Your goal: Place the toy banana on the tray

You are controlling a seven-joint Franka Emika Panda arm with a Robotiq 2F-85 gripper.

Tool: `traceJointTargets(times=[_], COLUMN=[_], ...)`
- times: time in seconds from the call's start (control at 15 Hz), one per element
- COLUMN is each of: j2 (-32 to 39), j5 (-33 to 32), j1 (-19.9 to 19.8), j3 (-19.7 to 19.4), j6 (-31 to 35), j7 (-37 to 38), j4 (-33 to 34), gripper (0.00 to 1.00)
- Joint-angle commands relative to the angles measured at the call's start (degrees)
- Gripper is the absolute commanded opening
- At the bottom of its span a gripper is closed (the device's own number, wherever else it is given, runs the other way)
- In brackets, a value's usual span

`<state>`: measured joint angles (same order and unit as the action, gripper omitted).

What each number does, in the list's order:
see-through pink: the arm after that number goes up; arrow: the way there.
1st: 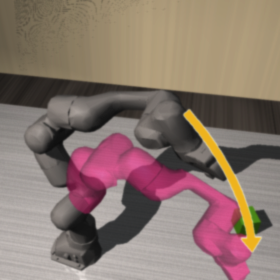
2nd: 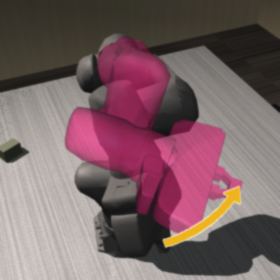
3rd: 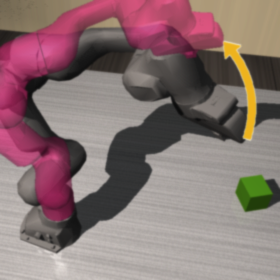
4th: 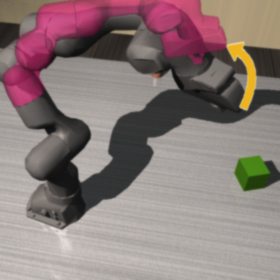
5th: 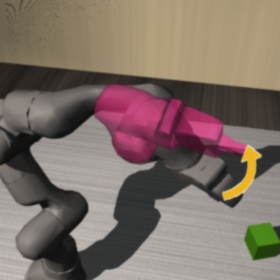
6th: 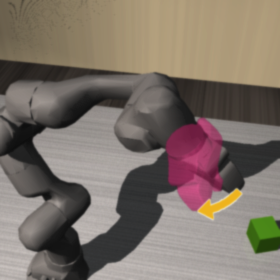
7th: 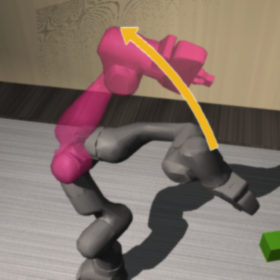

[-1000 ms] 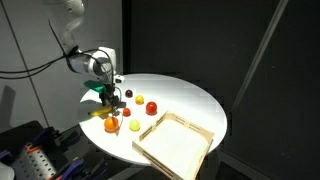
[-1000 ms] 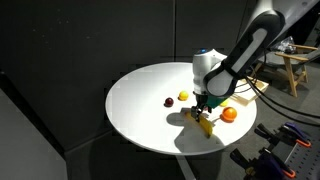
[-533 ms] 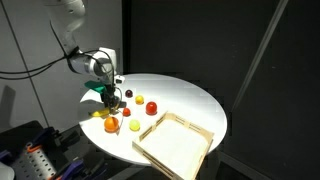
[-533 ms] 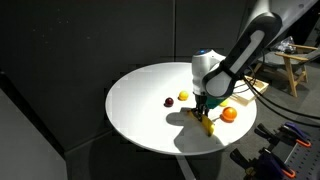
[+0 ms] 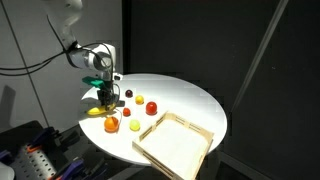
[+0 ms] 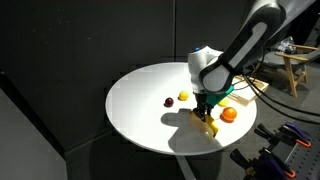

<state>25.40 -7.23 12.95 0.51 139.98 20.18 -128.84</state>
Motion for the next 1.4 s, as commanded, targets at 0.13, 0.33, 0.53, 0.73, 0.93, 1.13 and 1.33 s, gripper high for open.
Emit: traceJointTargets(times=[0.13, 0.33, 0.53, 0.73, 0.93, 1.13, 1.33], j2=[-7.01, -10.06, -12.62, -14.88, -16.65, -17.68, -18.23], j5=[0.90, 1.25, 2.64, 4.48, 5.30, 5.64, 5.57], j1=[-0.48, -0.99, -1.95, -3.57, -5.45, -7.39, -9.04], j3=[1.41, 1.74, 1.59, 1.07, 0.47, -0.38, -1.39], j6=[-5.89, -6.36, -7.14, -7.92, -8.77, -9.48, -9.77], j7=[-0.74, -0.53, 0.17, 0.68, 0.93, 1.74, 2.94], j4=[-0.10, -0.44, -0.43, -0.37, -0.16, 0.41, 0.95], gripper=[0.15, 0.15, 0.15, 0.15, 0.15, 0.15, 0.15])
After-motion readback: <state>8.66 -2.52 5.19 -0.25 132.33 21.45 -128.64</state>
